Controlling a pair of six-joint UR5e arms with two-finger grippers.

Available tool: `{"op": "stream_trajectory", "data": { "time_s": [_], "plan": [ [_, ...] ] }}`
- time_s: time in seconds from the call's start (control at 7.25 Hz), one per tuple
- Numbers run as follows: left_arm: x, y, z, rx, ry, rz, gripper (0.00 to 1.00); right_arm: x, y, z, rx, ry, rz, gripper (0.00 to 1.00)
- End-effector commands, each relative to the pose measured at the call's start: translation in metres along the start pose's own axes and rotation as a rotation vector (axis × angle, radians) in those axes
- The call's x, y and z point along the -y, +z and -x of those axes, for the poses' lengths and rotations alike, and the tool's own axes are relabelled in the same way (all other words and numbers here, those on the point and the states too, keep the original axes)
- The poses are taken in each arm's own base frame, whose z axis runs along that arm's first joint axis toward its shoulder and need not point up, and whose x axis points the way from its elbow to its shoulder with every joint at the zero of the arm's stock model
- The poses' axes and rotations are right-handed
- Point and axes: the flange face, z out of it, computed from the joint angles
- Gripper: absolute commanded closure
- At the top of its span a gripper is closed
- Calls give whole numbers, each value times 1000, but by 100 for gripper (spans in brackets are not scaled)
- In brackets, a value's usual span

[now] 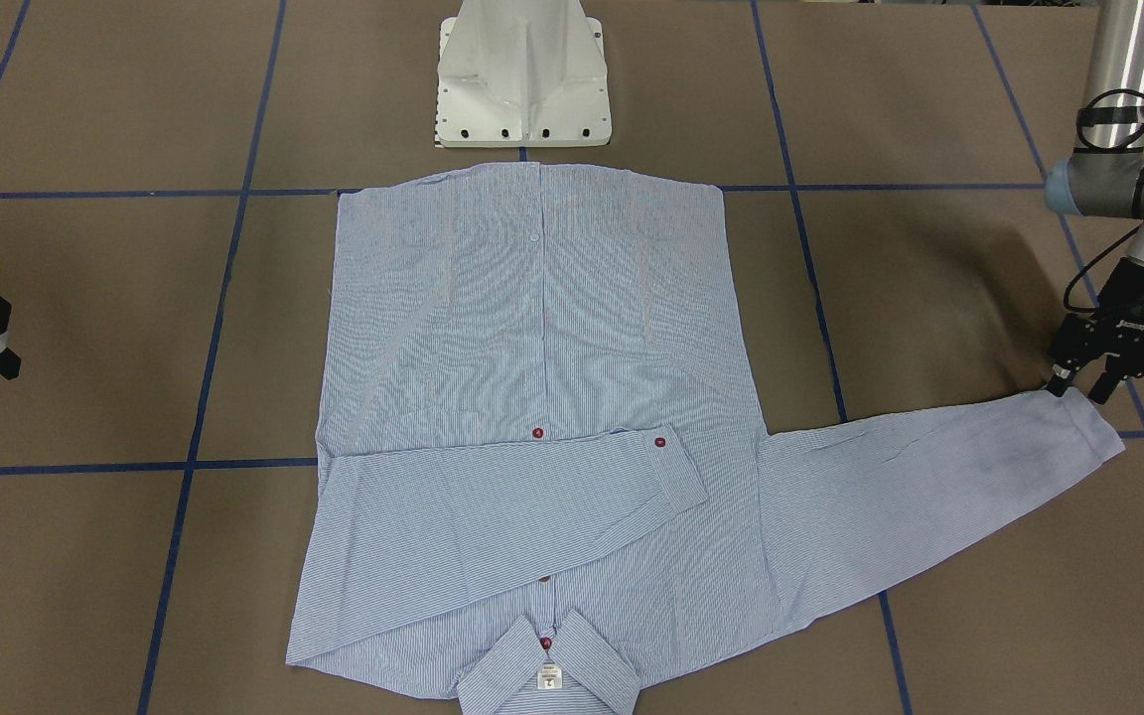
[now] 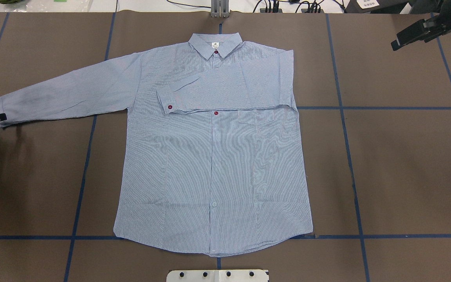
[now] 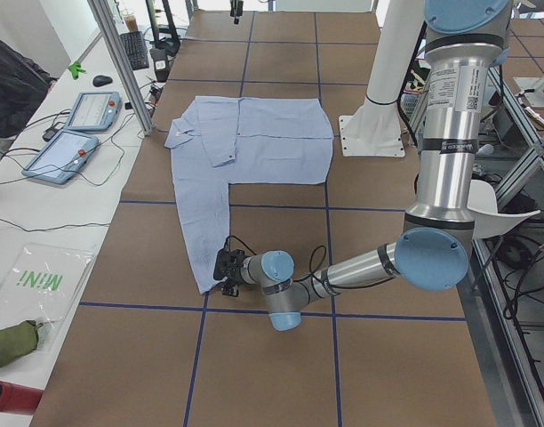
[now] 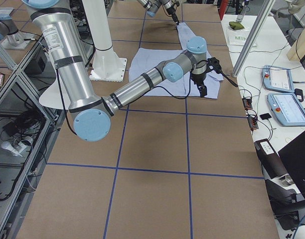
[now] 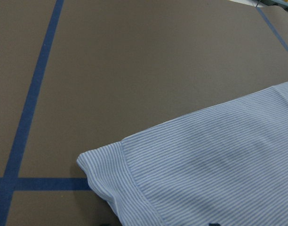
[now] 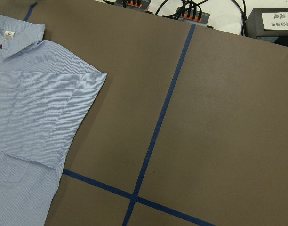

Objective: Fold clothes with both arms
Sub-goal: 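Move the left gripper to the other sleeve's cuff and grasp it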

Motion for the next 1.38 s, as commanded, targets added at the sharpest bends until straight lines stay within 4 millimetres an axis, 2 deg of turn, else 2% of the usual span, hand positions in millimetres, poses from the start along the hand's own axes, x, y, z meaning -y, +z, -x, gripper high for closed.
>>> {"op": "stream_trajectory", "data": {
  "time_s": [0.0, 0.14, 0.28, 0.55, 0.69, 0.97, 1.1, 1.24],
  "plan": [
    [-1, 1, 2, 7, -6, -2, 56, -1, -1, 0, -1, 3, -3, 0],
    [0, 1, 1, 4, -10, -3, 93, -3, -5, 2, -2, 0, -9, 0],
    [1, 0, -1, -1, 0, -6, 100, -4, -6, 4, -1, -2, -12, 0],
    [5, -7, -14, -39, 10, -2, 100, -4, -6, 3, -2, 0, -12, 0],
    [11, -12, -42, -116, 24, 55, 100, -4, -6, 4, -2, 0, -11, 0],
    [38, -6, -95, -196, 54, 48, 100, -6, -4, 3, -2, 1, -8, 0],
    [65, 11, -135, -232, 66, 47, 100, -6, -4, 3, -2, 1, -8, 0],
    [83, 18, -173, -281, 75, 84, 100, -6, -4, 3, -2, 1, -8, 0]
  ]
}}
